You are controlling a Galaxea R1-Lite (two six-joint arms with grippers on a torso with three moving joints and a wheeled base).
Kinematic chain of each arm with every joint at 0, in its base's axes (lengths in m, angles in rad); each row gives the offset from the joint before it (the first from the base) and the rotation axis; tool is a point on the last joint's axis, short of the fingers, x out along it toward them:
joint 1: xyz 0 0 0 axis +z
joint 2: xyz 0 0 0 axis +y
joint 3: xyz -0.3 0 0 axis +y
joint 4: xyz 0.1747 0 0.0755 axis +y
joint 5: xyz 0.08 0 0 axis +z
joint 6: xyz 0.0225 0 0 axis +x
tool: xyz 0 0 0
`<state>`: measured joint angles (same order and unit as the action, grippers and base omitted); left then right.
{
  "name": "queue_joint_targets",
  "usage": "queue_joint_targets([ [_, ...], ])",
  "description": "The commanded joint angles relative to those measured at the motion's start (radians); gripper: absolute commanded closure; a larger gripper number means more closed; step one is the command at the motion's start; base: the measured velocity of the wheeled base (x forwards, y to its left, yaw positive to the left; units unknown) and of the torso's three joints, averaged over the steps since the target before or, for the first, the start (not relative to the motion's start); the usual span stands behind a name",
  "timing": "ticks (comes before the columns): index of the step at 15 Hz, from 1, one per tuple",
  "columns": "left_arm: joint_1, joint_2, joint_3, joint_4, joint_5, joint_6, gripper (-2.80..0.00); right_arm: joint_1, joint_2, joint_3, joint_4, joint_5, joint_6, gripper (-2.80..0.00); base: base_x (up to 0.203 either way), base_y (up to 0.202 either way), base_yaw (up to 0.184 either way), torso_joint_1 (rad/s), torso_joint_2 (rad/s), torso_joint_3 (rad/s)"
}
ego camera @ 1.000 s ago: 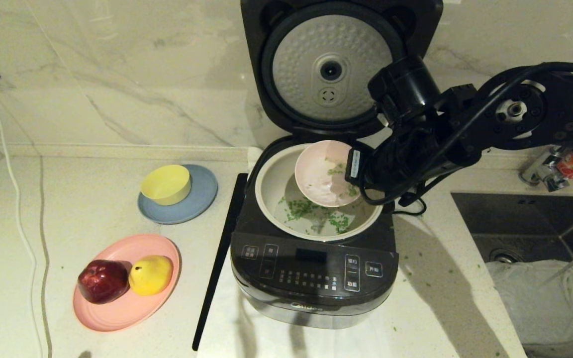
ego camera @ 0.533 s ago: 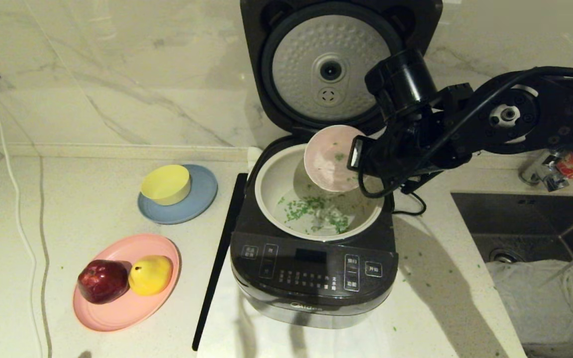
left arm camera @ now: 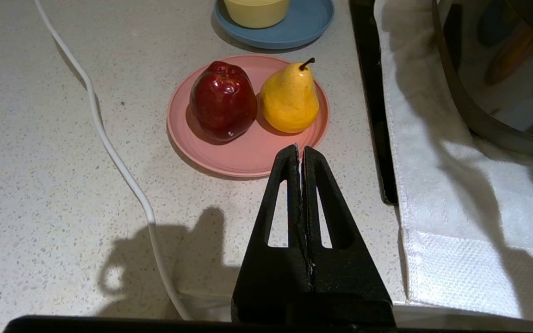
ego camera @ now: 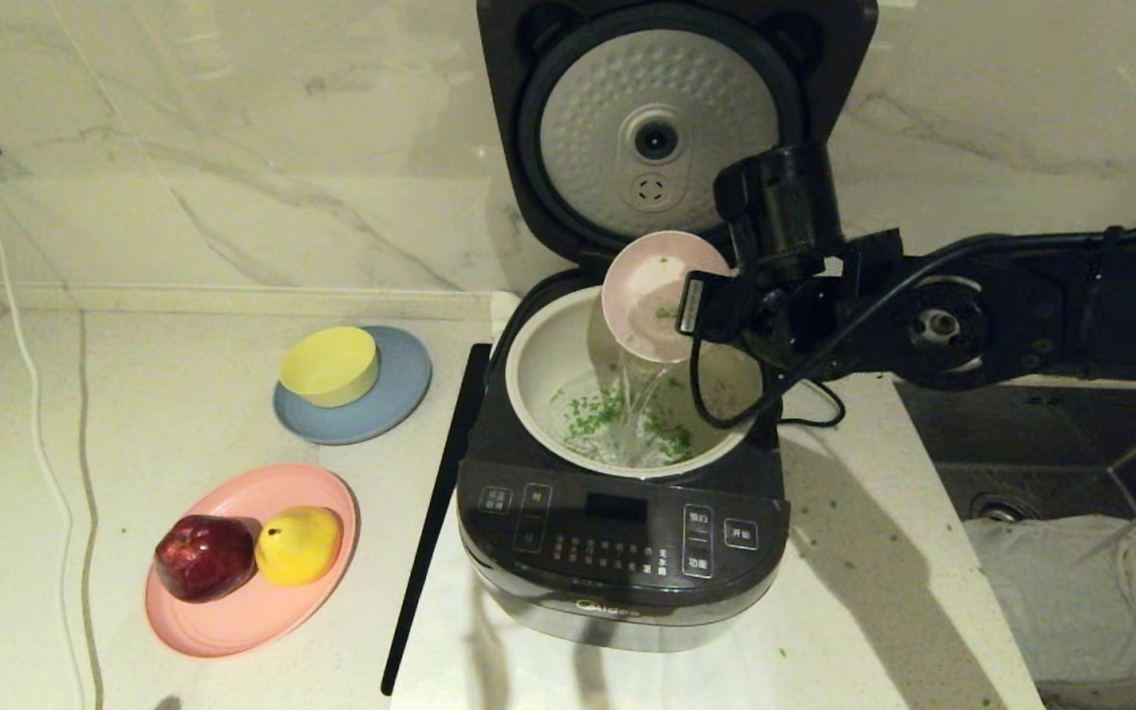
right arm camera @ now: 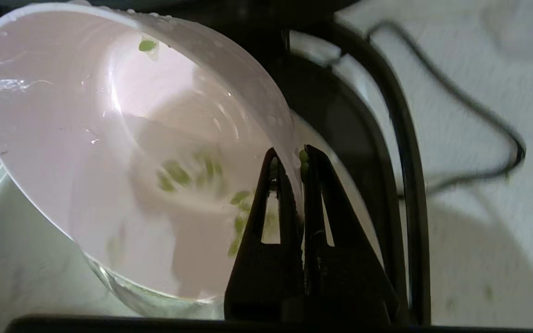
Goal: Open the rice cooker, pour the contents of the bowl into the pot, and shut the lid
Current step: Pour the water from the bowl into the rice cooker
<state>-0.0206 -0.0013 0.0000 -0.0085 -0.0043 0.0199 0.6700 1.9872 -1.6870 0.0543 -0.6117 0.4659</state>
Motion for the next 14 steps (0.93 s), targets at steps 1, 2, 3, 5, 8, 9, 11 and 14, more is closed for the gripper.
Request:
queue_joint_targets([
  [1, 0.001, 0.0, 0.009, -0.001, 0.0, 0.0, 0.0, 0.001, -0.002, 0.118, -0.272, -0.017, -0.085, 0.0, 0.0, 0.0, 0.0, 0.0, 0.0, 0.0],
  [2, 0.0, 0.0, 0.009, -0.001, 0.0, 0.0, 0.0, 0.005, 0.0, 0.166, -0.39, -0.021, -0.138, 0.0, 0.0, 0.0, 0.0, 0.0, 0.0, 0.0],
  [3, -0.001, 0.0, 0.009, -0.001, 0.0, 0.0, 0.0, 0.012, 0.003, 0.202, -0.49, -0.026, -0.181, 0.0, 0.0, 0.0, 0.0, 0.0, 0.0, 0.0],
  [5, -0.001, 0.0, 0.009, -0.001, 0.0, 0.0, 0.0, 0.019, 0.008, 0.266, -0.659, -0.036, -0.272, 0.0, 0.0, 0.0, 0.0, 0.0, 0.0, 0.0],
  [8, -0.001, 0.0, 0.009, -0.001, 0.0, 0.0, 0.0, 0.019, 0.002, 0.342, -0.825, -0.039, -0.353, 0.0, 0.0, 0.0, 0.0, 0.0, 0.0, 0.0],
  [9, -0.001, 0.0, 0.009, -0.001, 0.0, 0.0, 0.0, 0.018, -0.001, 0.359, -0.867, -0.039, -0.378, 0.0, 0.0, 0.0, 0.0, 0.0, 0.0, 0.0],
  [11, 0.001, 0.0, 0.009, -0.001, 0.0, 0.0, 0.0, 0.017, 0.005, 0.381, -0.967, -0.037, -0.44, 0.0, 0.0, 0.0, 0.0, 0.0, 0.0, 0.0],
  [14, 0.001, 0.0, 0.009, -0.001, 0.0, 0.0, 0.0, 0.029, 0.008, 0.412, -1.047, -0.037, -0.492, 0.0, 0.0, 0.0, 0.0, 0.0, 0.0, 0.0],
])
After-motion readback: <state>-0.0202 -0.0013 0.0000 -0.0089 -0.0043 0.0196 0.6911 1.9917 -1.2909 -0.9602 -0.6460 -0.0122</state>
